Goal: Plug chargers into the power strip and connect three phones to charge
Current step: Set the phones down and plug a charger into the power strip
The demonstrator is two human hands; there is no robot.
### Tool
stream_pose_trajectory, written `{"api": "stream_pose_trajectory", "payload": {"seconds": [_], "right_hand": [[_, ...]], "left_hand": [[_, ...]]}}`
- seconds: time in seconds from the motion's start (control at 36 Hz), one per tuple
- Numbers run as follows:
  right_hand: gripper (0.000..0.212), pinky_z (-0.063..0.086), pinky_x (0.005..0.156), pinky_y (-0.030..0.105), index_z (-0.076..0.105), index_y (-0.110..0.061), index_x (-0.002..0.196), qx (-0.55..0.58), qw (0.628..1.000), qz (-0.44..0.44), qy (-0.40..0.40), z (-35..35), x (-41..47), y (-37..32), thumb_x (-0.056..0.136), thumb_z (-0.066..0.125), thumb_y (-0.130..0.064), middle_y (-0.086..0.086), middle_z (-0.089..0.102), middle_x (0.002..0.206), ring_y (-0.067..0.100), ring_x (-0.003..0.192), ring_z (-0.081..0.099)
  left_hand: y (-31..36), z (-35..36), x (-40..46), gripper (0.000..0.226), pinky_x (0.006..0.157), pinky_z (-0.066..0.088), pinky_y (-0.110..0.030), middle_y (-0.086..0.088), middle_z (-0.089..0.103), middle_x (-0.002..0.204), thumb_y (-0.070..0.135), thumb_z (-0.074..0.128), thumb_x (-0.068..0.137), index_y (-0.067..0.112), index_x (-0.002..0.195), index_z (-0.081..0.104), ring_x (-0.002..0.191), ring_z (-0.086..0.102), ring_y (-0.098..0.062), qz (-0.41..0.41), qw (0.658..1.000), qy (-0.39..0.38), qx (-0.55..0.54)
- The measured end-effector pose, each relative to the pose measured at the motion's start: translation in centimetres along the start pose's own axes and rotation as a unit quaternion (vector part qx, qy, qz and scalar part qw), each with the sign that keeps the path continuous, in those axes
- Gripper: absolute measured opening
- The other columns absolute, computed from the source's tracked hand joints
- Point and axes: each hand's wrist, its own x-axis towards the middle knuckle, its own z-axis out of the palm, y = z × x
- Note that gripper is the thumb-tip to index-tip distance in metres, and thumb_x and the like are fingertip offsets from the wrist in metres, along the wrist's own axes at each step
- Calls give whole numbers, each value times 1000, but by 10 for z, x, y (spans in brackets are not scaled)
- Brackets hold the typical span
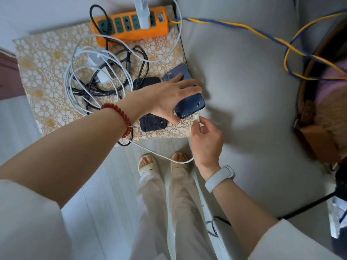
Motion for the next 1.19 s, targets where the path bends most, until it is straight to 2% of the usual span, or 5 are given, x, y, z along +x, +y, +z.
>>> {"api": "stream_pose_trajectory", "payload": {"seconds": [0.28,0.5,0.67,0.97,1.19], "right_hand": [[23,29,56,32,50,-10,64,-116,993,-16,-24,-9,1,-15,85,49,-18,3,33,49,31,62,33],[23,28,57,30,58,-4,74,-152,987,-38,-32,-13,8,-19,86,47,-20,5,43,56,33,64,38],[25,31,62,30,62,-7,84,-175,981,-47,-67,-15,8,-19,92,44,-23,15,66,82,36,75,49],[27,34,66,33,60,-8,102,-191,978,1,-83,-5,6,-6,95,38,-22,15,67,98,37,95,56],[25,42,70,36,60,-13,105,-262,957,18,-125,14,17,9,95,39,-24,14,66,106,38,98,58]], "left_hand": [[0,-2,2,97,108,32,-51,3,12,155,34,76,65,28,144,19,141,9,-39,-4,1000,-14,-7],[0,-6,5,96,110,27,-47,3,13,155,36,75,66,27,144,19,141,11,-39,-10,1000,-12,-16],[4,-5,5,95,102,40,-49,3,16,154,36,75,66,26,143,21,139,15,-39,-10,1000,-20,9],[10,5,9,92,83,52,-41,3,18,152,46,67,72,26,145,16,138,16,-41,-10,990,-25,138],[3,42,-9,82,115,13,-45,1,5,158,36,54,87,23,148,1,144,2,-30,-104,989,-1,103]]}}
